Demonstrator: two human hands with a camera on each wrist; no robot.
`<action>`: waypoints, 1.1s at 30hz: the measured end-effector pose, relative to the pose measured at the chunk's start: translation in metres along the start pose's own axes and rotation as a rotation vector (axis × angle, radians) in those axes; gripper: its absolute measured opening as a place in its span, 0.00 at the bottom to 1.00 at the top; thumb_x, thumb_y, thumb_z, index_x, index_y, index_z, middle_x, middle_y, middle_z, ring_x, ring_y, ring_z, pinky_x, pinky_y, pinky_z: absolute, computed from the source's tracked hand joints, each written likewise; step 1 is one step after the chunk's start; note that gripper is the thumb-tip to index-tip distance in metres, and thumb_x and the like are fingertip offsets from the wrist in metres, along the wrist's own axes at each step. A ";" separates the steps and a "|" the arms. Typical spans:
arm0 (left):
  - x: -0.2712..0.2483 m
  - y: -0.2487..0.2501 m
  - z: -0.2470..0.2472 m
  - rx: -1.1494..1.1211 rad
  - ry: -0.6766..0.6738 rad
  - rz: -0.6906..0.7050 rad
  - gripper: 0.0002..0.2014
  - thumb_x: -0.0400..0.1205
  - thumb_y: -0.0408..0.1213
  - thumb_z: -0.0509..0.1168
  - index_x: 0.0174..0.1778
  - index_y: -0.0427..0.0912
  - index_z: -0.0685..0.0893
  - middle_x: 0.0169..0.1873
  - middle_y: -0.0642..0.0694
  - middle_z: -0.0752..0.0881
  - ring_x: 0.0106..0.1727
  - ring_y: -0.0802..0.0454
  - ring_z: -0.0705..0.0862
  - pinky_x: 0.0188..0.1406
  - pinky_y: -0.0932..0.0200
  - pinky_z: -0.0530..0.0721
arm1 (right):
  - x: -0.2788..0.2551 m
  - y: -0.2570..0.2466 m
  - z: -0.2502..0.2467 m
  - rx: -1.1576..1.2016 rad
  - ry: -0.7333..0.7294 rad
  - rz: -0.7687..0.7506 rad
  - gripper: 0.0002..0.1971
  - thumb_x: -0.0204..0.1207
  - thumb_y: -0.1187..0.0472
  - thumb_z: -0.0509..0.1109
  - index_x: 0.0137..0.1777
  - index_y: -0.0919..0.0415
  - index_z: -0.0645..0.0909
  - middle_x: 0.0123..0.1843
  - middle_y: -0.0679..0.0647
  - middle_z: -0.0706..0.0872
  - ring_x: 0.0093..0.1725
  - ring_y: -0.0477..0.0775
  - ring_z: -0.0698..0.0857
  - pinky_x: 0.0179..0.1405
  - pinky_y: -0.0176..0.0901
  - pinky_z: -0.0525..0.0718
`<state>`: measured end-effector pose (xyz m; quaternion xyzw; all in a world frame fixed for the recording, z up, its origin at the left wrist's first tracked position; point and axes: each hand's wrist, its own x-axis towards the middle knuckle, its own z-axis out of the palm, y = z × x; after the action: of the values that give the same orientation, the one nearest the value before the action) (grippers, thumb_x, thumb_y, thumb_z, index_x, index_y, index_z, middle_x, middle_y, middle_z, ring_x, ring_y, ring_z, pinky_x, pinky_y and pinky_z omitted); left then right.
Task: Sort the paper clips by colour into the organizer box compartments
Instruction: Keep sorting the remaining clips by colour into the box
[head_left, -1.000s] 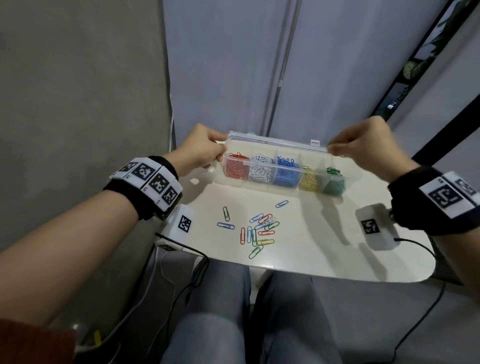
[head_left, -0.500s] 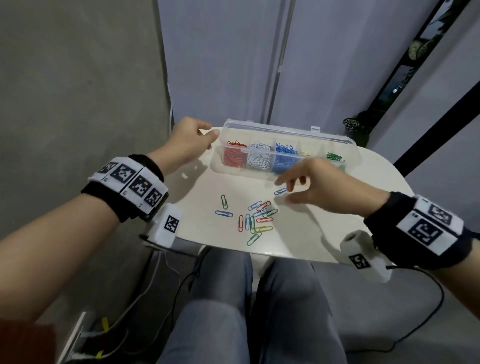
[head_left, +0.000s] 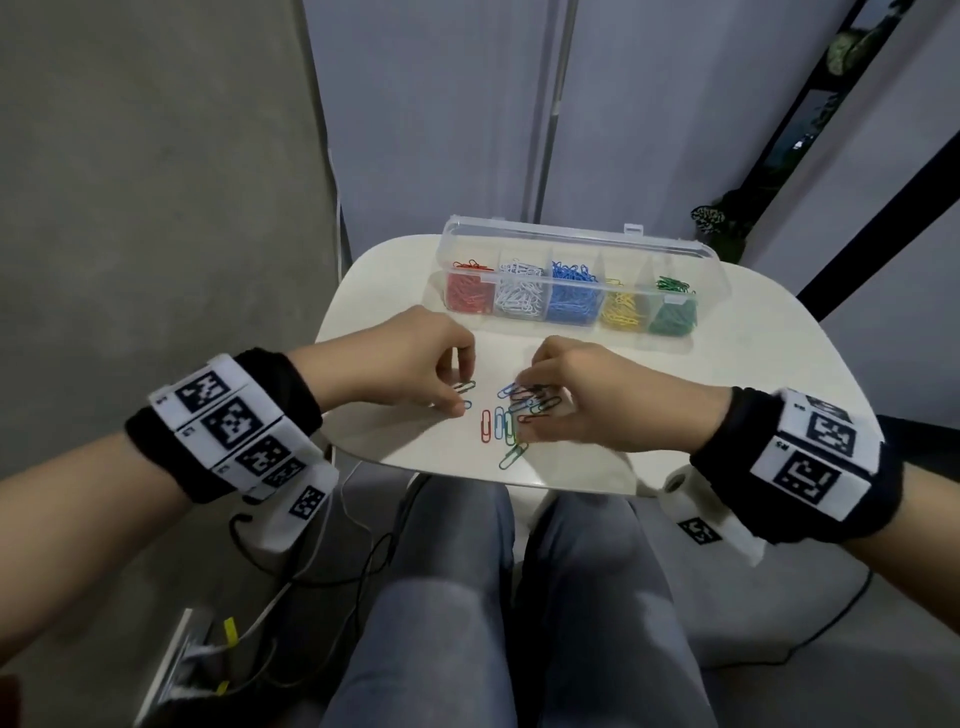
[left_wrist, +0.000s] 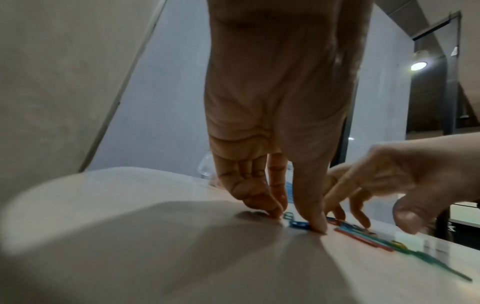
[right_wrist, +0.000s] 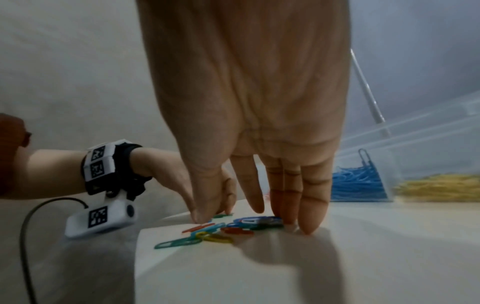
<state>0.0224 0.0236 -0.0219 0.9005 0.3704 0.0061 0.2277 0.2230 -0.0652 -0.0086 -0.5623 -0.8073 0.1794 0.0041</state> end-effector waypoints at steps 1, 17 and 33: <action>0.004 0.004 0.002 -0.007 0.009 0.020 0.13 0.69 0.41 0.81 0.45 0.46 0.86 0.32 0.56 0.84 0.34 0.62 0.81 0.32 0.69 0.74 | 0.000 -0.003 0.002 -0.017 0.020 -0.003 0.25 0.69 0.42 0.77 0.62 0.56 0.84 0.54 0.54 0.78 0.53 0.54 0.77 0.54 0.47 0.78; 0.006 0.007 -0.010 0.158 -0.115 -0.006 0.12 0.66 0.45 0.82 0.39 0.46 0.87 0.32 0.57 0.84 0.35 0.61 0.81 0.32 0.67 0.77 | 0.005 0.031 -0.019 0.073 0.018 0.251 0.14 0.68 0.58 0.81 0.50 0.56 0.82 0.41 0.50 0.86 0.36 0.47 0.82 0.39 0.43 0.82; 0.027 0.018 -0.003 0.106 -0.021 -0.011 0.10 0.68 0.42 0.81 0.38 0.44 0.87 0.30 0.57 0.82 0.33 0.62 0.79 0.29 0.67 0.72 | 0.032 0.026 -0.018 0.028 0.068 0.227 0.10 0.73 0.65 0.76 0.53 0.57 0.86 0.32 0.43 0.80 0.34 0.46 0.80 0.33 0.38 0.75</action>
<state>0.0534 0.0313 -0.0156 0.9093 0.3727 -0.0242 0.1834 0.2388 -0.0228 -0.0062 -0.6557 -0.7352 0.1708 0.0189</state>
